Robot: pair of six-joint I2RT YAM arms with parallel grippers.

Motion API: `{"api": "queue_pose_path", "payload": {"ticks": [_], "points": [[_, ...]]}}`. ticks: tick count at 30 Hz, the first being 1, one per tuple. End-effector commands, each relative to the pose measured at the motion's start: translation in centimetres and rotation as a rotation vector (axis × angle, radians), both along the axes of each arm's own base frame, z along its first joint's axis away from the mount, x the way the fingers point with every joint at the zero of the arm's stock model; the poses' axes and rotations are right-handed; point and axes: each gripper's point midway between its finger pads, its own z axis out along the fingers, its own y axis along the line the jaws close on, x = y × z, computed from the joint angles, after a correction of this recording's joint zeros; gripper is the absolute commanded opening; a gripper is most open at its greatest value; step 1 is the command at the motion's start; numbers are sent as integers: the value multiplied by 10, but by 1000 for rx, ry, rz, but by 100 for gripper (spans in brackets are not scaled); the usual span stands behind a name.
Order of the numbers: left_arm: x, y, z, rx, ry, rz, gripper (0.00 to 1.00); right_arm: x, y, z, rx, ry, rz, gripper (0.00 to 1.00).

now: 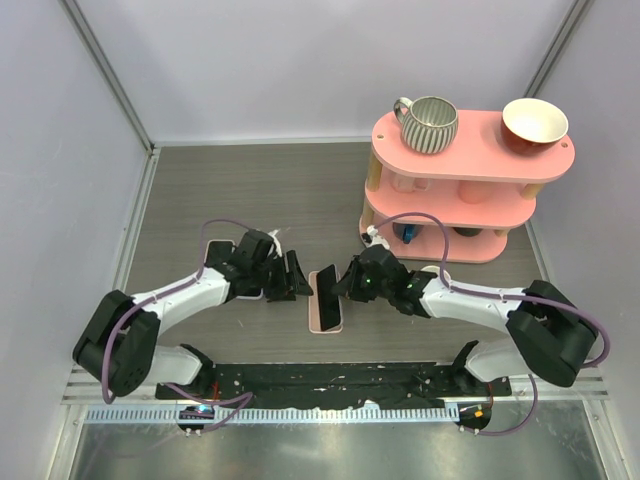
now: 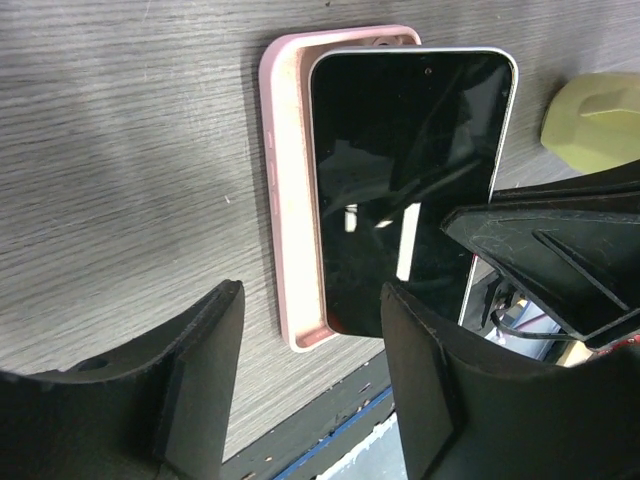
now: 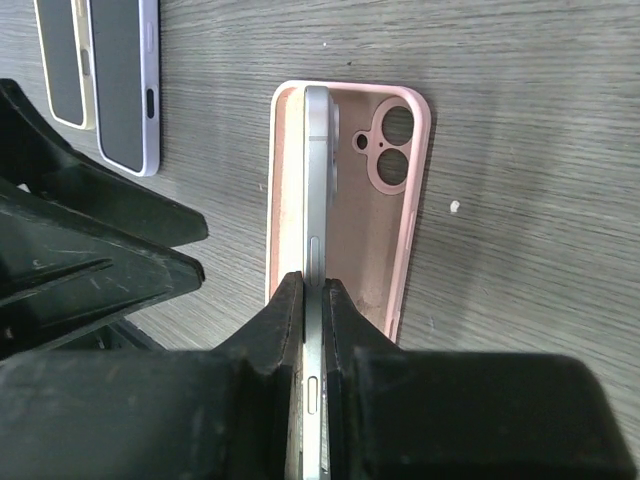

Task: Put the phone into the phone case

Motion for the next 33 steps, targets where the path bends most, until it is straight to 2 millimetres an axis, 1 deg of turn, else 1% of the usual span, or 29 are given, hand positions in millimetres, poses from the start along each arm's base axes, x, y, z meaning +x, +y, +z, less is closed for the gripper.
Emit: {"api": "queue_pose_path", "payload": {"ticks": [1,5,6,8,11,12,14,17,18,19,20,21,23,25,29,33], "points": [[6,-11,1,-59,-29,-7,58,4,8,-3,59,3,-2,1],[2,-10,-16,-48,12,-7,52,4,6,-12,43,17,-7,1],[3,-11,-17,-55,7,-6,49,4,5,-15,40,23,-10,1],[2,-11,-22,-54,20,-1,46,4,4,-16,40,25,-16,1],[3,-11,-24,-55,20,7,41,5,2,-15,38,18,-19,1],[4,-11,-25,-50,17,12,39,4,1,-16,36,20,-19,1],[6,-9,-23,-40,1,10,37,5,0,-15,36,18,-22,1],[13,1,-20,30,-45,25,34,4,-2,-16,31,19,-22,1],[10,9,-23,75,-31,34,31,5,-2,-15,31,15,-21,1],[15,18,-26,127,-48,57,29,5,-3,-16,28,16,-22,1],[18,21,-25,150,-55,63,24,5,-2,-16,29,17,-22,1],[15,26,-28,181,-45,61,14,5,-2,-15,29,15,-20,1],[17,32,-34,224,-36,74,0,4,-2,-15,29,17,-19,1],[17,34,-42,243,-21,80,0,6,-2,-15,31,14,-23,1],[15,26,-51,222,16,63,0,5,-1,-21,30,29,-26,1],[13,22,-55,206,28,58,0,6,2,-22,45,35,-32,1]]}}
